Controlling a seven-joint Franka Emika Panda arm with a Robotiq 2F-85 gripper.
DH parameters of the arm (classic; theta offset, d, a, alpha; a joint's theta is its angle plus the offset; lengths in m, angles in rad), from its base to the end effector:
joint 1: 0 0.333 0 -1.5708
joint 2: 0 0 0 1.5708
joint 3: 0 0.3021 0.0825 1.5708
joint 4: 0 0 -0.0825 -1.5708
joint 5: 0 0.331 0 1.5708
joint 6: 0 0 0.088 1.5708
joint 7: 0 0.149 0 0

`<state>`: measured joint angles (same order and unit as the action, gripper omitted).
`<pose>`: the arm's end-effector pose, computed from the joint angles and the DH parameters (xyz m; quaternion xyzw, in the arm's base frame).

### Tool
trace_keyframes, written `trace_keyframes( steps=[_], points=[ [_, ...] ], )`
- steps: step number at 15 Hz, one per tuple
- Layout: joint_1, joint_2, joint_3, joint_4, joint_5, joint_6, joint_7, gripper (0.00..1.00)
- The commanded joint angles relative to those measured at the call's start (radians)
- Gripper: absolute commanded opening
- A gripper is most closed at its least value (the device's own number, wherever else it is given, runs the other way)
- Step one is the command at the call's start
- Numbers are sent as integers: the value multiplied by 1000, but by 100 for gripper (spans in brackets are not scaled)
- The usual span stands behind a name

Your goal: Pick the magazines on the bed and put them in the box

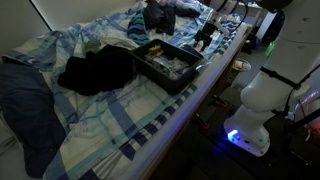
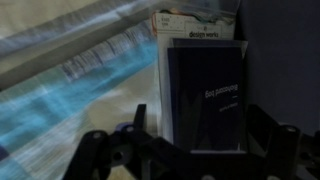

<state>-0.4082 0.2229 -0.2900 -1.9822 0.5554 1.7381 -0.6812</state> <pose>0.4186 -0.2566 0.3230 -0.9435 0.1175 0.0248 0.3088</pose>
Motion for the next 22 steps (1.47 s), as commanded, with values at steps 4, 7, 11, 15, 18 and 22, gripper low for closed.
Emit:
trace_keyframes(
  steps=[4, 7, 11, 15, 18, 22],
  points=[
    [6, -34, 19, -15, 15, -14, 19, 100],
    [11, -34, 25, -20, 14, -15, 16, 100],
    [19, -35, 29, -27, 9, -16, 14, 100],
    [25, -34, 29, -31, 6, -16, 13, 100],
    [25, -34, 28, -32, 4, -14, 11, 100],
    [24, -33, 26, -34, 0, -7, 9, 100]
  ],
)
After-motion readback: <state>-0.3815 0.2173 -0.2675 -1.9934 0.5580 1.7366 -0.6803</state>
